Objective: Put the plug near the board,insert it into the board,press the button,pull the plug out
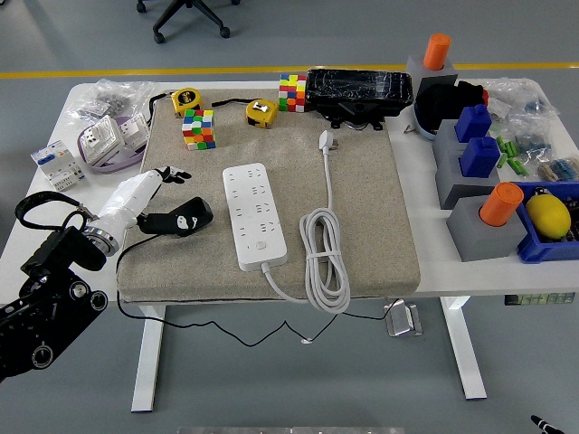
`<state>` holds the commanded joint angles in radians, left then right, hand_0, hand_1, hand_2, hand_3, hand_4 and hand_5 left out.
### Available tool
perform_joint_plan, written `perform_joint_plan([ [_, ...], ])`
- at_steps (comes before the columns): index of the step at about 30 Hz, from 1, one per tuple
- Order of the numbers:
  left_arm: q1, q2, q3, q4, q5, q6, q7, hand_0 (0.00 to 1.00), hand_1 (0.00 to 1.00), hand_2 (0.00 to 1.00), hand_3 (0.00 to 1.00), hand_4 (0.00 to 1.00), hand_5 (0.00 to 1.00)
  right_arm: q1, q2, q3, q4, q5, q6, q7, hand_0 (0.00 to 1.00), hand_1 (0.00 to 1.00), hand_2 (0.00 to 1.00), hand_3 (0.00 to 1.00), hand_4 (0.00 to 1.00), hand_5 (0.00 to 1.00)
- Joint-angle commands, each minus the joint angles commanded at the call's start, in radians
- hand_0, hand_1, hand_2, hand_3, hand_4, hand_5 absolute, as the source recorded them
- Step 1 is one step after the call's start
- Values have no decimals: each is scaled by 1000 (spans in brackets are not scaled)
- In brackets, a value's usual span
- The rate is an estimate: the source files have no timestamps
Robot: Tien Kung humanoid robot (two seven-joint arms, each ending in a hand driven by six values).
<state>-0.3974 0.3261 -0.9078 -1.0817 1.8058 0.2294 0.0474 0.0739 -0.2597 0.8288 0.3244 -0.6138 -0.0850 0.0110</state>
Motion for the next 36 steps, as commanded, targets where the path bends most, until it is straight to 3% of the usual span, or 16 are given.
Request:
perform_joint_plan([
  [2,0,-1,3,4,-2,-2,6,842,809,811,801,998,429,-1,0,1,0,-1,0,0,603,638,632,551,943,485],
  [3,-1,-3,5,8,-2,0,9,822,758,773,767,998,436,-1,1,3,0,-1,0,0,604,638,632,551,944,483],
  [8,-11,-17,19,33,2,22,32,822,758,773,767,998,436,-1,6,9,0,-2,-1,0,604,638,632,551,944,483],
  [9,-14,-19,21,38,1,25,34,775,708,717,733,998,370,-1,7,9,0,-2,-1,0,603,638,632,552,945,483],
  [14,-22,-29,30,55,6,37,36,775,708,717,733,998,370,-2,9,11,0,-2,-2,0,603,638,632,552,945,483],
  [15,-23,-30,33,58,6,39,36,737,662,651,688,998,270,-2,9,11,0,-2,-2,0,601,638,632,552,946,483],
  [20,-35,-37,54,81,-2,50,28,737,662,651,688,998,270,-3,9,13,1,-3,-3,0,601,638,632,552,946,483],
  [21,-38,-38,58,86,-5,52,26,660,600,569,574,997,170,-3,9,13,2,-3,-3,1,602,638,632,552,946,483],
  [26,-53,-44,81,109,-29,72,6,660,600,569,574,997,170,-1,10,14,4,-5,-3,2,602,638,632,552,946,483],
  [27,-56,-46,84,112,-33,76,2,508,480,512,538,931,111,-1,10,14,4,-5,-4,3,601,638,632,551,946,482],
  [32,-66,-51,99,126,-51,93,-8,508,480,512,538,931,111,-2,10,12,4,-4,-5,4,601,638,632,551,946,482],
  [33,-68,-52,101,128,-56,95,-11,401,425,472,531,833,45,-3,10,12,4,-4,-5,5,601,638,632,551,945,483],
  [36,-69,-51,101,123,-67,98,-18,401,425,472,531,833,45,-3,9,13,5,-4,-6,6,601,638,632,551,945,483],
])
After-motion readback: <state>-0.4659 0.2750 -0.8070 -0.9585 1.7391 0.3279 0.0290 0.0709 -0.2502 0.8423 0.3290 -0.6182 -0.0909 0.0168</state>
